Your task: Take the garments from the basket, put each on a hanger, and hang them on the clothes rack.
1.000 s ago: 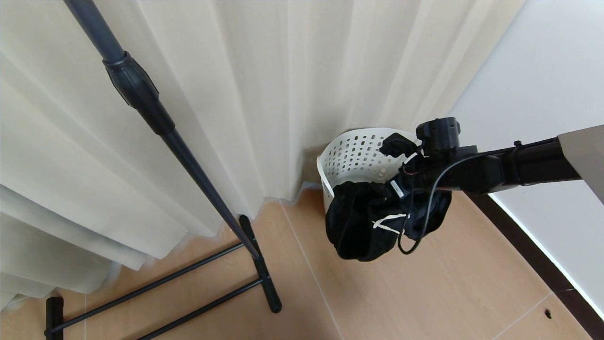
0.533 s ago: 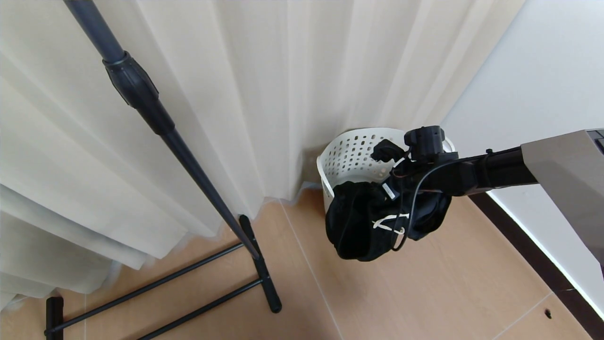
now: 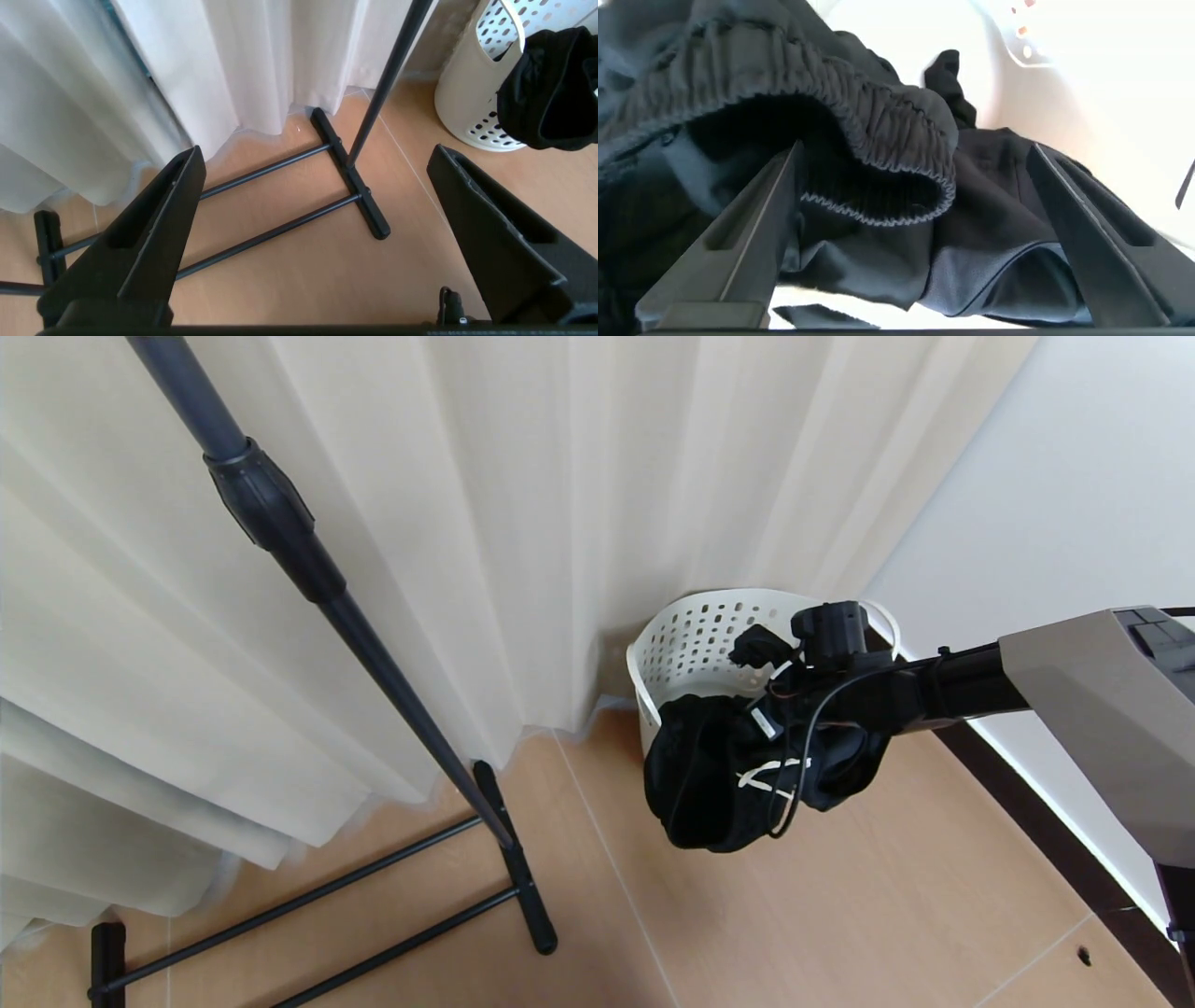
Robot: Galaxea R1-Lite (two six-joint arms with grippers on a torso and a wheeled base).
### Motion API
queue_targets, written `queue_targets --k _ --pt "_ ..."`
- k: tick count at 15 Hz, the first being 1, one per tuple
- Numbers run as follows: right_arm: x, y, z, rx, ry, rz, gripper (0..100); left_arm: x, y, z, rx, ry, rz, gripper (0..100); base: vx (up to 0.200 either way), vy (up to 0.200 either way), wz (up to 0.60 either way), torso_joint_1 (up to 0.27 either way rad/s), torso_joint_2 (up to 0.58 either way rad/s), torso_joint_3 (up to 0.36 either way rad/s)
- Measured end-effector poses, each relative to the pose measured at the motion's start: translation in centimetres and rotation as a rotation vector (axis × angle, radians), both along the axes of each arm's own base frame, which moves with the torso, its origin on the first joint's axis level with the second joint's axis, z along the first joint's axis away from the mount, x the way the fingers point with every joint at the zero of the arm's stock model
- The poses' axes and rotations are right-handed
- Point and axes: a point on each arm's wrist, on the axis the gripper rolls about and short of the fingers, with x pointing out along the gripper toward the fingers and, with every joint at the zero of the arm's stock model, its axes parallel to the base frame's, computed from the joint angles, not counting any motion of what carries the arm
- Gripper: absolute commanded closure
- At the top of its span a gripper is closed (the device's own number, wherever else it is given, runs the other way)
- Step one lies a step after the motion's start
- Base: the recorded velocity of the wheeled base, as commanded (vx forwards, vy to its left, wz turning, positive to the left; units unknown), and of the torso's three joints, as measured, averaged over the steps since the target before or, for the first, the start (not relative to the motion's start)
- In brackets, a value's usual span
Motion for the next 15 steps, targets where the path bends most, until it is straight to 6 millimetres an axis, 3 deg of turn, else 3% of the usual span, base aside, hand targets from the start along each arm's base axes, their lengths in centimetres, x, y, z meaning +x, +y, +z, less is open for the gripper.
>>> queue_targets --k 8,9,15 --pt "2.5 -1.2 -1.1 0.076 -0.016 -0.083 0 0.0 0.0 0.0 0.000 0.000 0.000 0 0.000 0.000 0.00 0.000 0.00 0.000" --pt "2.9 -1.3 -1.2 0.092 -0.019 -0.096 100 0.0 0.0 0.0 0.000 0.000 0.000 0 0.000 0.000 0.00 0.000 0.00 0.000" --pt "3.7 -1.3 -2.2 0.143 -0.014 -0.131 100 0.0 0.0 0.0 0.000 0.000 -0.001 0 0.000 0.000 0.00 0.000 0.00 0.000"
